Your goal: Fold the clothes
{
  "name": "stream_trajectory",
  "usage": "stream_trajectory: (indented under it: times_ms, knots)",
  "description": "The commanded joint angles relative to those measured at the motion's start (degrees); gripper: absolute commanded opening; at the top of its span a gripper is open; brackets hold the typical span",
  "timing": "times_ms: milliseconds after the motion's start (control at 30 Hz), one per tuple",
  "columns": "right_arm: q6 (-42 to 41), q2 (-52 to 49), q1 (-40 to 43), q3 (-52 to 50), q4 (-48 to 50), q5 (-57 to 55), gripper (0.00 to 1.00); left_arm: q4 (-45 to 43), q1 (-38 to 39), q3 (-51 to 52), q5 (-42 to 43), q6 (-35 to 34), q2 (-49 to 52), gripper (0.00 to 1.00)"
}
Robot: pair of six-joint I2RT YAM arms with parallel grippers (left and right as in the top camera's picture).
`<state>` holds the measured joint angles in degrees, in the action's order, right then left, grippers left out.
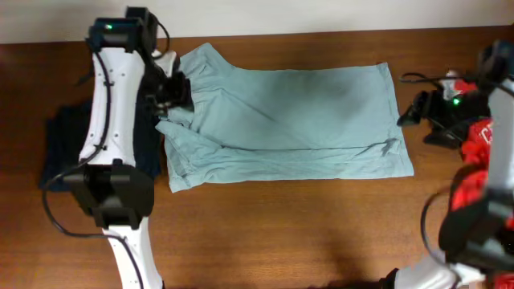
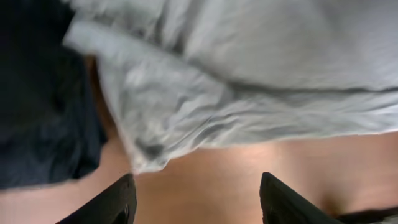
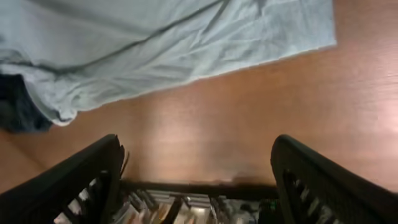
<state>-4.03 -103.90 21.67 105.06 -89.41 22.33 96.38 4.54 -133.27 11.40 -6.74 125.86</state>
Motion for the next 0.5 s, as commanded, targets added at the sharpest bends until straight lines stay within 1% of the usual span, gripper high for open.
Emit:
stream_trajectory:
  times_ms: [0, 33, 67, 133, 167, 200, 333, 400, 467]
  knots:
    - [0.09, 13.97, -0.33, 1.07, -1.29, -1.44, 0.79, 0.31, 3.67, 9.79, -17.16, -9.55, -15.85, 0.65]
    - [-0.9, 16.46, -0.33, 1.01, -1.33, -1.57, 0.8, 0.04, 4.48, 12.7, -19.82, -12.13, -19.06, 0.68]
    - [-1.62, 18.43, -0.33, 0.9, -1.51, -1.79, 0.81, -0.79, 5.11, 15.76, -21.29, -13.86, -22.1, 0.75]
    - [-2.95, 22.6, -0.33, 0.22, -1.99, -2.08, 0.84, -3.93, 5.95, 22.91, -20.81, -15.89, -28.09, 0.85]
    - [-3.48, 24.2, -0.33, -0.46, -2.12, -2.12, 0.85, -5.99, 6.16, 26.95, -19.93, -16.46, -30.82, 0.87]
    - [-4.26, 25.92, -0.33, -1.66, -2.05, -2.51, 0.86, -8.66, 6.19, 32.04, -18.69, -16.9, -33.75, 0.92]
    - [-9.01, 31.04, -0.31, -11.17, 1.73, -7.32, 0.95, -19.63, 6.16, 51.93, -13.51, -19.5, -41.4, 0.98]
    - [-10.05, 32.06, -0.26, -18.03, 5.66, -7.54, 0.99, -24.94, 6.16, 60.92, -10.56, -22.51, -42.8, 0.99]
    - [-10.51, 31.82, -0.26, -25.4, 10.27, -7.43, 0.99, -30.75, 6.12, 68.76, -5.6, -23.89, -42.8, 0.99]
